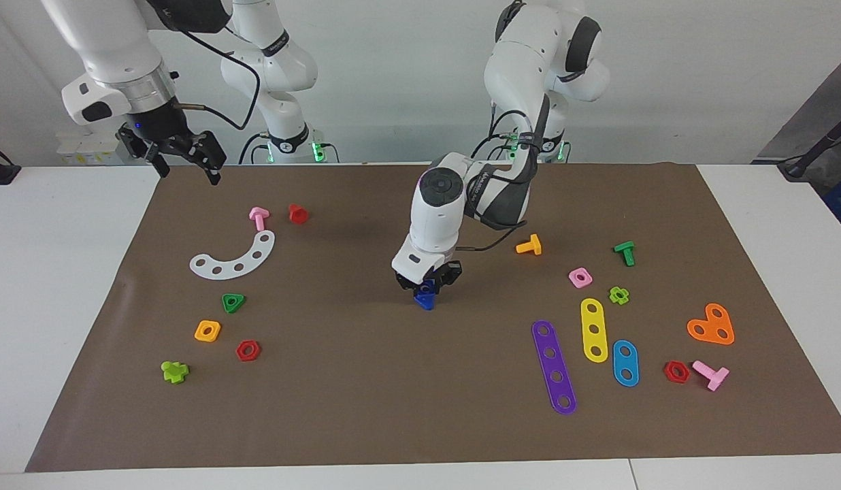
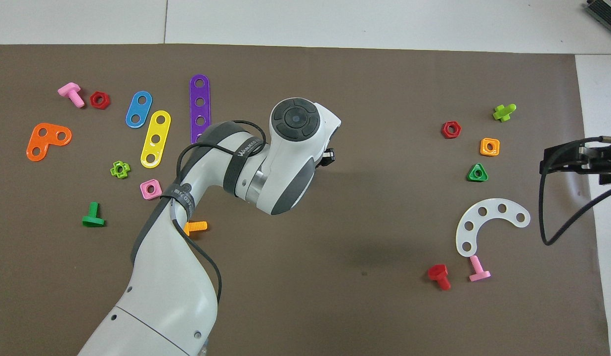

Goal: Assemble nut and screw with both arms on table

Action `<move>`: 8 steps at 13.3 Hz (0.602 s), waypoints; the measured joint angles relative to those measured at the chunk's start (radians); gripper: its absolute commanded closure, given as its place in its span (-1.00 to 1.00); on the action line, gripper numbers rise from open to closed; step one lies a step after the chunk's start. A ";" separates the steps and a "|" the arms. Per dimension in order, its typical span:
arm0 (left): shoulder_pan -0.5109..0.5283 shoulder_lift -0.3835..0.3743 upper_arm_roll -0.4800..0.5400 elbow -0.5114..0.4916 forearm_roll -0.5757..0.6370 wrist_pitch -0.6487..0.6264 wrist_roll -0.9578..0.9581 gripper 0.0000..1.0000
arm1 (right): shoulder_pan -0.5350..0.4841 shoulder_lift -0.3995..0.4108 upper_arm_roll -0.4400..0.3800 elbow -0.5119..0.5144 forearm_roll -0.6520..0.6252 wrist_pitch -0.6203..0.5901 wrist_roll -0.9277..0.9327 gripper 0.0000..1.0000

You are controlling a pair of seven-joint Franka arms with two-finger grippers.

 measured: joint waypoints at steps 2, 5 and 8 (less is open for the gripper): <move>0.000 0.006 0.000 0.000 0.004 0.001 0.000 0.56 | 0.000 0.000 0.000 0.000 0.000 0.000 0.000 -1.00; 0.000 0.011 0.000 -0.009 0.007 0.016 0.000 0.53 | 0.000 0.000 0.000 0.000 0.000 0.000 0.000 -1.00; 0.000 0.017 0.000 -0.015 0.010 0.037 0.000 -0.04 | 0.000 0.000 0.000 0.000 0.000 0.000 0.000 -1.00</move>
